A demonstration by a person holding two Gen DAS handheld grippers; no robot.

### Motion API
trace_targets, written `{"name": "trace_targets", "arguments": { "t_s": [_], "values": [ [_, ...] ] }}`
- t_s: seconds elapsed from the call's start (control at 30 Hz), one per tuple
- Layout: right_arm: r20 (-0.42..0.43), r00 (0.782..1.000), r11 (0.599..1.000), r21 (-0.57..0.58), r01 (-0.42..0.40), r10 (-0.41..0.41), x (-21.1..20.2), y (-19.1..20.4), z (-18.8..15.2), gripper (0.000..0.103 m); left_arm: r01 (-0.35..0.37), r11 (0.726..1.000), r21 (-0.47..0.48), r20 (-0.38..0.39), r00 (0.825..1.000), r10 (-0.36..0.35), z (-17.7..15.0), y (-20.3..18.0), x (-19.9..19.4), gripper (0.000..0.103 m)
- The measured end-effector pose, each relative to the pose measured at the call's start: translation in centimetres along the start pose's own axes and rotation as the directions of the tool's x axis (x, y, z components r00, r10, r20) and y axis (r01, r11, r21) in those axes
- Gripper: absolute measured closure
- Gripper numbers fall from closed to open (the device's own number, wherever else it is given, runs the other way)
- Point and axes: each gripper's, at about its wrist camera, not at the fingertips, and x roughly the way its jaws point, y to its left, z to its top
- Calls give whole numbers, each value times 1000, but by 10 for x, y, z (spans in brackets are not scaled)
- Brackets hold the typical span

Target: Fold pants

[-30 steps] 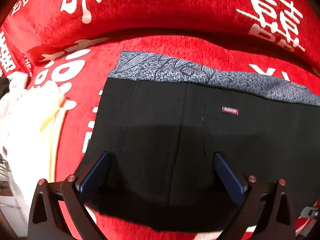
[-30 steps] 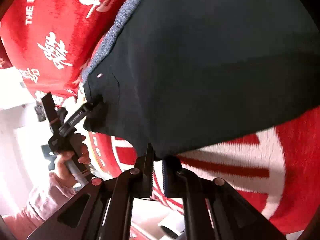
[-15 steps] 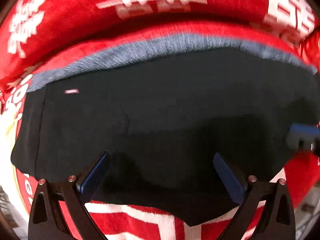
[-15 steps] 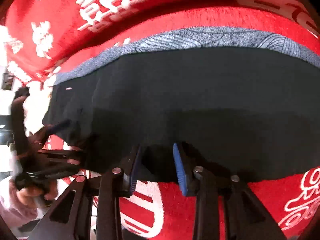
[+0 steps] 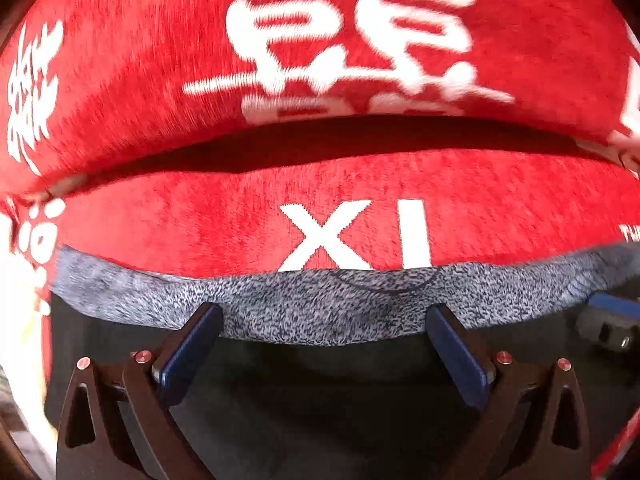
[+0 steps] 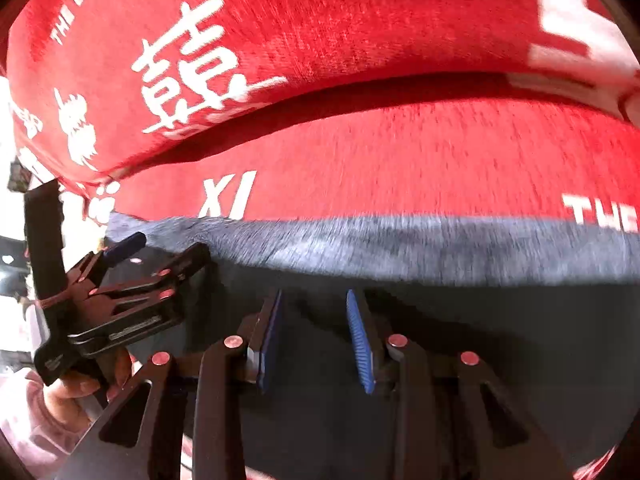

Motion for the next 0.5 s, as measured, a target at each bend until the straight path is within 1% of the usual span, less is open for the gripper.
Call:
{"name": "trace_targets", "arguments": {
  "t_s": [0.07,0.1,0.13,0.17,0.2,0.27,0.3,0.37,0.4,0.47,0.5],
  "values": [
    [13,999,1000,4,29,-29,4,-10,10,69,0,998,-59,-6,1000,-1,2,9,7,0],
    [27,999,1000,18,20,-21,5,-15,16,70,-2,998,-69,-4,1000,2,2,11,9,0],
    [48,997,998,32,55,-57,2,-25,20,69,-9,997,-72,1,1000,9,2,12,10,0],
    [63,991,993,42,114,-116,-1,-35,23,69,-14,998,-69,4,1000,15,2,13,10,0],
    [73,989,991,55,123,-127,-2,-44,24,70,-16,998,-65,5,1000,16,3,14,10,0],
    [78,993,991,101,84,-92,-6,-61,27,70,-41,997,-62,-2,999,41,3,13,6,0],
    [76,992,989,108,97,-105,-11,-65,27,69,-50,997,-61,-6,999,50,3,18,4,0],
    [76,986,985,100,142,-149,-21,-67,22,65,-60,996,-65,-15,998,59,2,19,-5,0],
    [78,987,985,110,132,-141,-28,-69,19,63,-58,996,-63,-23,998,57,1,17,-11,0],
    [92,990,986,137,97,-110,-45,-76,7,52,-60,997,-45,-30,998,58,5,11,-25,0],
    [98,989,985,146,92,-107,-53,-78,-1,49,-58,998,-28,-26,998,57,1,5,-35,0]
  ]
}}
